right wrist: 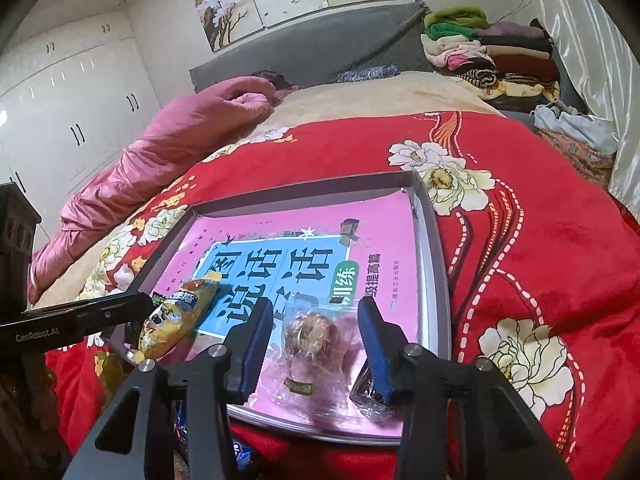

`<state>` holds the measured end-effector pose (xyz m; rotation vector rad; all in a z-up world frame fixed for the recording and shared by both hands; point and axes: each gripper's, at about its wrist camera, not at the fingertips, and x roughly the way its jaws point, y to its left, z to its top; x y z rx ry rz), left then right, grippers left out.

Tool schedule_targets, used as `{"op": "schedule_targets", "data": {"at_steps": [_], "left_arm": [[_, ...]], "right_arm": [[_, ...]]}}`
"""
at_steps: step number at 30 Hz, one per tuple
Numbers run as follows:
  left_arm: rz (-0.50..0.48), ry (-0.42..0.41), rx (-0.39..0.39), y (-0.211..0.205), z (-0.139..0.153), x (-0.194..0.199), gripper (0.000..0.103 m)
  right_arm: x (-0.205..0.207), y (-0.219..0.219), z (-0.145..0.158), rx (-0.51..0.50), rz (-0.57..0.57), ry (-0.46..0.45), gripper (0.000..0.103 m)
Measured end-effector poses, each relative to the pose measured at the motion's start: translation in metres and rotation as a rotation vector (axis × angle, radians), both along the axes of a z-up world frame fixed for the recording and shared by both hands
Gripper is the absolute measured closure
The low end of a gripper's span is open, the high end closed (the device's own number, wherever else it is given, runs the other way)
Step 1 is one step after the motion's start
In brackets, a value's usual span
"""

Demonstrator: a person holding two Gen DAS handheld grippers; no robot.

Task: Organize snacks
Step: 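Open the left tool to release the yellow wrapper in the tray while the right tool releases the pastry bag, then move both open tools back from the tray toward the snack pile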

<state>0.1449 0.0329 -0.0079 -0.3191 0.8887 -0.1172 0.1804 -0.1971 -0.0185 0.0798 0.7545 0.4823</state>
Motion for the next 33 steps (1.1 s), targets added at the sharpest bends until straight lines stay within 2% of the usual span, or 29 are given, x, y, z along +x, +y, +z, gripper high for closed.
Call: {"op": "schedule_targets", "data": {"at_steps": [5,15,23,27,33], "left_arm": [[0.000,-0.013,-0.022,0.002,0.005,-0.003,0.052],[-0.027,-0.039,-0.017,-0.003,0.016,-0.013,0.037],[-0.049,-0.067,-0.010,-0.006,0.025,-0.021,0.028],[-0.058,-0.075,0.017,-0.009,0.027,-0.026,0.026],[-0.067,-0.079,0.008,-0.011,0.029,-0.031,0.023]], "right_arm": [[-0.001,0.000,0.003,0.012,0.003,-0.009,0.055],[-0.008,0.004,0.012,0.027,0.038,-0.045,0.049],[-0.011,0.004,0.017,0.038,0.051,-0.063,0.046],[-0.014,0.004,0.020,0.035,0.052,-0.079,0.039],[-0.019,0.004,0.024,0.035,0.061,-0.102,0.033]]}}
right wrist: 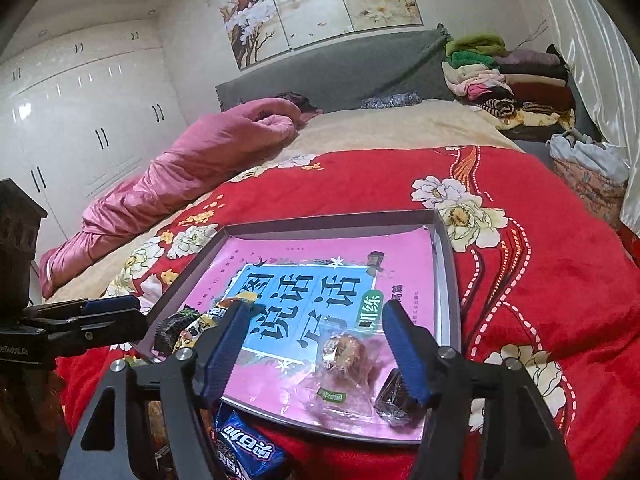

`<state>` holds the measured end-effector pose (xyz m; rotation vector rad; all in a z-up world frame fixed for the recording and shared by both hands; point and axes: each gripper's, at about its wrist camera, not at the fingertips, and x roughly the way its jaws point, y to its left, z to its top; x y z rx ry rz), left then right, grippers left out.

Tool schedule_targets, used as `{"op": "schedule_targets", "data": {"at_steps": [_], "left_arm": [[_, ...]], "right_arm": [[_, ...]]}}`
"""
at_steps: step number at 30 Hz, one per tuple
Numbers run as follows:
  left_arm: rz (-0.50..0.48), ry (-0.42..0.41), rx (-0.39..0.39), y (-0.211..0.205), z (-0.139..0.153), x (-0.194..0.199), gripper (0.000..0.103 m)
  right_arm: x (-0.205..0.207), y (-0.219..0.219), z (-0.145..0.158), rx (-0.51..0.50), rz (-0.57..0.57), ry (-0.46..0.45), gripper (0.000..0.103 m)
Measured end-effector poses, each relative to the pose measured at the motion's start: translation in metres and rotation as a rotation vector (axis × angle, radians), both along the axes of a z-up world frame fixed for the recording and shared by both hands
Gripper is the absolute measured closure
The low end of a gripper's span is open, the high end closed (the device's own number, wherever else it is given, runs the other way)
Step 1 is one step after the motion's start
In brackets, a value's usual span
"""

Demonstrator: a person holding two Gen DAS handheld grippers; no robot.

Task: Organize snacks
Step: 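Move both open tools back from the tray toward the snack pile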

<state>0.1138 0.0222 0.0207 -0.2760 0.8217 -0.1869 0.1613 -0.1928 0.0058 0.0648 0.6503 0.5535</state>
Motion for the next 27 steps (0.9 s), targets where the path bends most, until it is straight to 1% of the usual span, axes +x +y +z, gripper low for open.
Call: {"op": "schedule_targets", "data": {"at_steps": [7,11,14,18,27], "left_arm": [[-0.018,0.011,0.004,0.001,0.001,-0.008,0.023],[-0.023,0.019,0.029,0.001,-0.001,-0.012,0.023],[-0.027,0.026,0.025,0.002,-0.003,-0.016,0.023],[-0.040,0.024,0.038,0.001,-0.003,-0.022,0.023],[-0.055,0.049,0.054,-0.003,-0.011,-0.027,0.023]], "right_arm": [[-0.004,-0.001,0.002,-0.007,0.003,-0.003,0.033],[-0.007,-0.003,0.003,-0.009,0.006,-0.005,0.033],[-0.009,-0.003,0.003,-0.014,0.008,-0.004,0.033],[-0.011,-0.005,0.004,-0.016,0.012,-0.006,0.033],[-0.022,-0.007,0.005,-0.024,0.017,-0.001,0.031]]}}
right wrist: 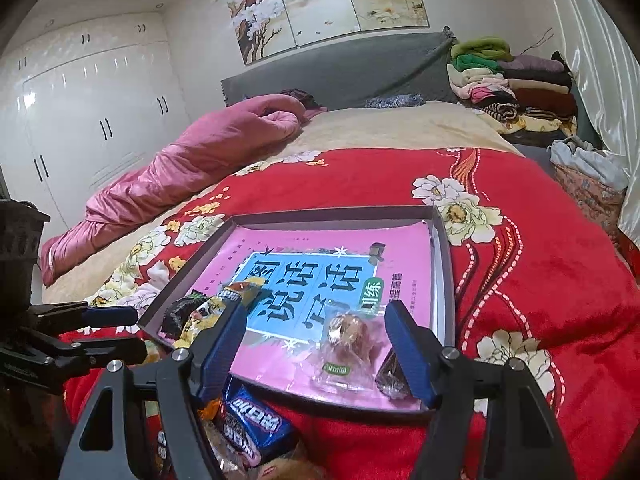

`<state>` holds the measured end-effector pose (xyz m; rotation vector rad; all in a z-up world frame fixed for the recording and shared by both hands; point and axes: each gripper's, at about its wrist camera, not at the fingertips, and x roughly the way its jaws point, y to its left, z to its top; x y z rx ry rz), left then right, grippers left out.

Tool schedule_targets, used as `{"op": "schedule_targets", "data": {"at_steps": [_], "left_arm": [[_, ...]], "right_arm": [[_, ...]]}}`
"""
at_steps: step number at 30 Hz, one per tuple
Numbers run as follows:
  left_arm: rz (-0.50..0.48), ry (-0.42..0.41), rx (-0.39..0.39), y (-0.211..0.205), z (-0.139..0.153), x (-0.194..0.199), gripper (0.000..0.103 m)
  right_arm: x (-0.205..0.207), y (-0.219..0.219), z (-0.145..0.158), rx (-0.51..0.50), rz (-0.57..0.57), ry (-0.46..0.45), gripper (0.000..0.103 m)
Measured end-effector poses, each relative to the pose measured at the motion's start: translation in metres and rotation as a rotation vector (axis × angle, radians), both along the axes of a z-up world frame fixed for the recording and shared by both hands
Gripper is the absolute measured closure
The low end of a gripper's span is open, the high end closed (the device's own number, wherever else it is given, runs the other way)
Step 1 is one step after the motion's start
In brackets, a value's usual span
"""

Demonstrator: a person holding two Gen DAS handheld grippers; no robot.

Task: Organize snacks
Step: 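Move both open tools back from the tray toward the snack pile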

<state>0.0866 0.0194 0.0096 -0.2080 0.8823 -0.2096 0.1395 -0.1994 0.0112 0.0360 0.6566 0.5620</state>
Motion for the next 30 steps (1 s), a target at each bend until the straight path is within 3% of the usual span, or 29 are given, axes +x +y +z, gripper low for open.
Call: {"op": "schedule_targets", "data": {"at_steps": [30], "left_arm": [[-0.052,0.069,0.059,-0.012,-0.014,-0.019,0.023]], "right_arm": [[-0.035,-0.009,0.000,-0.067,-0.050,0.017,0.029]]}}
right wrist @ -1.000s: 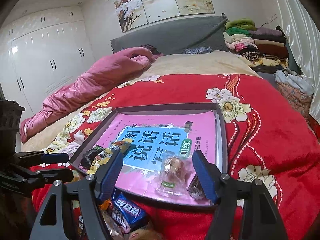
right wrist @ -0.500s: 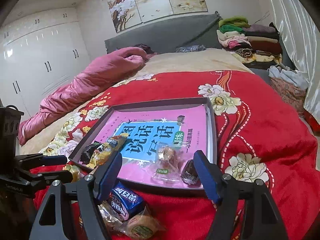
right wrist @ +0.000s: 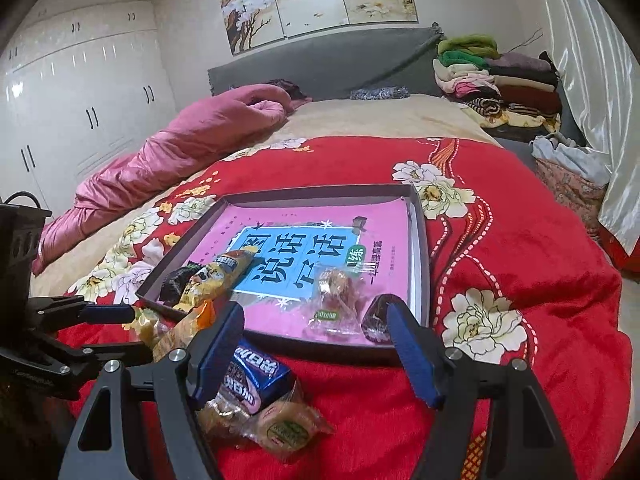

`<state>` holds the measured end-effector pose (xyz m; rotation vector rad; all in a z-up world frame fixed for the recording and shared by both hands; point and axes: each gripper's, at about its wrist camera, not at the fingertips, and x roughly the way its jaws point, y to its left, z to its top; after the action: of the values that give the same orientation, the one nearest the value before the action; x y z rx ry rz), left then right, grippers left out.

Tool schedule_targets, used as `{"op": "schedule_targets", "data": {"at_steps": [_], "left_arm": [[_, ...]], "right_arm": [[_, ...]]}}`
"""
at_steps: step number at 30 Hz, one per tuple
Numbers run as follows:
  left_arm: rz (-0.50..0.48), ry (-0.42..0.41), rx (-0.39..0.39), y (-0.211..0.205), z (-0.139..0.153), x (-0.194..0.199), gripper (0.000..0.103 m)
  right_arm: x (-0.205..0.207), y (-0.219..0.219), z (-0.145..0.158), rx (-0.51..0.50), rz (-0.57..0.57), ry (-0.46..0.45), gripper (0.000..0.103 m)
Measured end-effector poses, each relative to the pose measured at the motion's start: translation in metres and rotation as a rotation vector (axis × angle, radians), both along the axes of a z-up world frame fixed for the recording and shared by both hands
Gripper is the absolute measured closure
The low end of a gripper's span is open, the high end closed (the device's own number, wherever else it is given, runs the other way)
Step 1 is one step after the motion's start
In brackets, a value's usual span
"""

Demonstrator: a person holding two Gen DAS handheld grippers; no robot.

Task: Organize snacks
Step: 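Move both open tools back from the tray toward the snack pile, then grasp the orange-topped bread bag with the left tool while the right tool grasps the round green-label cake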

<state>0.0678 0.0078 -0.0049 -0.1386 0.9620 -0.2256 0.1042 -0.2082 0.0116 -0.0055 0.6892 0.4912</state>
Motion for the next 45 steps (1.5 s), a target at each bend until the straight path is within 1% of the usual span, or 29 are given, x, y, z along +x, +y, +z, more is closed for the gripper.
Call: {"op": "schedule_targets", "data": {"at_steps": [7,12,16,20,25,29,33,35,41,45], "left_arm": [[-0.011,0.024,0.011,-0.003,-0.004,0.001,0.023],[-0.023,0.034,0.012,-0.005,-0.006,0.000,0.023],[-0.034,0.054,0.035,-0.008,-0.009,0.002,0.023],[-0.040,0.065,0.040,-0.009,-0.011,0.002,0.023],[-0.039,0.065,0.038,-0.008,-0.011,0.002,0.023],[-0.038,0.068,0.037,-0.007,-0.013,0.003,0.023],[-0.039,0.071,0.034,-0.007,-0.013,0.003,0.023],[-0.041,0.071,0.034,-0.007,-0.013,0.003,0.023],[-0.045,0.072,0.041,-0.009,-0.014,0.004,0.023],[-0.049,0.074,0.047,-0.010,-0.015,0.006,0.023]], "right_arm": [[-0.010,-0.007,0.000,-0.007,-0.010,0.016,0.029],[-0.015,-0.009,-0.003,-0.031,-0.028,0.037,0.029],[-0.019,-0.011,-0.007,-0.049,-0.038,0.059,0.029],[-0.022,-0.011,-0.010,-0.084,-0.055,0.073,0.029],[-0.030,-0.009,-0.010,-0.108,-0.043,0.073,0.029],[-0.035,-0.001,-0.013,-0.165,-0.024,0.072,0.029],[-0.041,0.012,-0.019,-0.255,0.014,0.070,0.029],[-0.043,0.017,-0.022,-0.283,0.040,0.072,0.029],[-0.045,0.021,-0.030,-0.322,0.063,0.092,0.029],[-0.040,0.023,-0.038,-0.344,0.061,0.129,0.029]]}}
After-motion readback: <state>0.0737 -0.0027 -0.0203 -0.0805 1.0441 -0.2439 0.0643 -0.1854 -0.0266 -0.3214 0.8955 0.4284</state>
